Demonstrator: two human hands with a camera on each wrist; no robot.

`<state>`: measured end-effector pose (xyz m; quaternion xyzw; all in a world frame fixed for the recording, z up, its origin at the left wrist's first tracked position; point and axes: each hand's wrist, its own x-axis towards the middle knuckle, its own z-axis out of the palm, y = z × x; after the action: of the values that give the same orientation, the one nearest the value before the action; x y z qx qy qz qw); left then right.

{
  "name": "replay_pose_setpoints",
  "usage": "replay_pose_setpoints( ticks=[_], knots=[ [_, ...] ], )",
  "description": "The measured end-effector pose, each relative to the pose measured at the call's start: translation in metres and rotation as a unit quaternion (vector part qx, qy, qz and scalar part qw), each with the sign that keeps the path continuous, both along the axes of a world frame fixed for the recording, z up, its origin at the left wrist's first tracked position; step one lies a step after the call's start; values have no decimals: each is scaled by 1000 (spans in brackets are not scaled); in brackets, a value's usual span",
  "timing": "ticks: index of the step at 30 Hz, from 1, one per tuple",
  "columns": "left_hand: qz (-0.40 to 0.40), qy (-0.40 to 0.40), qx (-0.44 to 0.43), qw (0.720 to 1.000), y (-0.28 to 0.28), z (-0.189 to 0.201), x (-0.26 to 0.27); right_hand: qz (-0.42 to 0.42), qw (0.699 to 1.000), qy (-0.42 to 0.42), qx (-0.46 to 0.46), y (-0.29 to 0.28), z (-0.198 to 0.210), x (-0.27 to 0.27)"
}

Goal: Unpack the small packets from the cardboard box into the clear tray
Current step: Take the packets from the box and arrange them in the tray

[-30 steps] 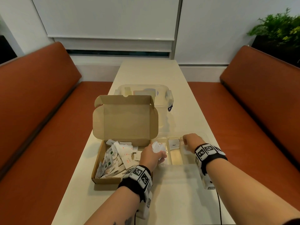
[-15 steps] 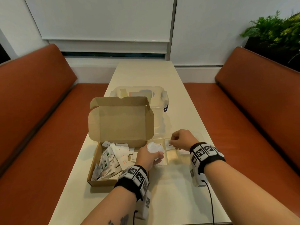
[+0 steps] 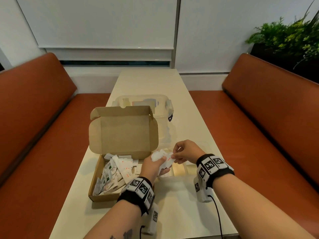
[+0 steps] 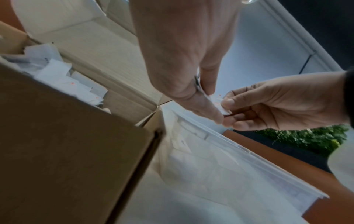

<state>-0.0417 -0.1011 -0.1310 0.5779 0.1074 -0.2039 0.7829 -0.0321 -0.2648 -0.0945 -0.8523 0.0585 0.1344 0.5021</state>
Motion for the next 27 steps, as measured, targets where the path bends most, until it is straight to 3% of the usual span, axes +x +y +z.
replay_pose_setpoints(
  ticks=[7, 11, 16, 21, 24, 27],
  knots=[
    [-23, 3, 16, 1000, -5, 1, -3, -25, 998, -52, -2, -3, 1, 0],
    [-7, -11, 24, 1000, -5, 1, -2, 42, 998, -41, -27, -2, 5, 0],
    [29, -27, 30, 999, -6, -1, 1, 13, 999, -4, -36, -1, 0, 3],
    [11, -18, 37, 999, -4, -8, 1, -13, 986, -33, -163, -13, -1, 9],
    [13, -13, 41, 999, 1, -11, 2, -50, 957, -47, -282, -32, 5, 13],
    [7, -17, 47, 999, 2, -13, 3, -27, 927, -13, -374, -40, 2, 12]
  ],
)
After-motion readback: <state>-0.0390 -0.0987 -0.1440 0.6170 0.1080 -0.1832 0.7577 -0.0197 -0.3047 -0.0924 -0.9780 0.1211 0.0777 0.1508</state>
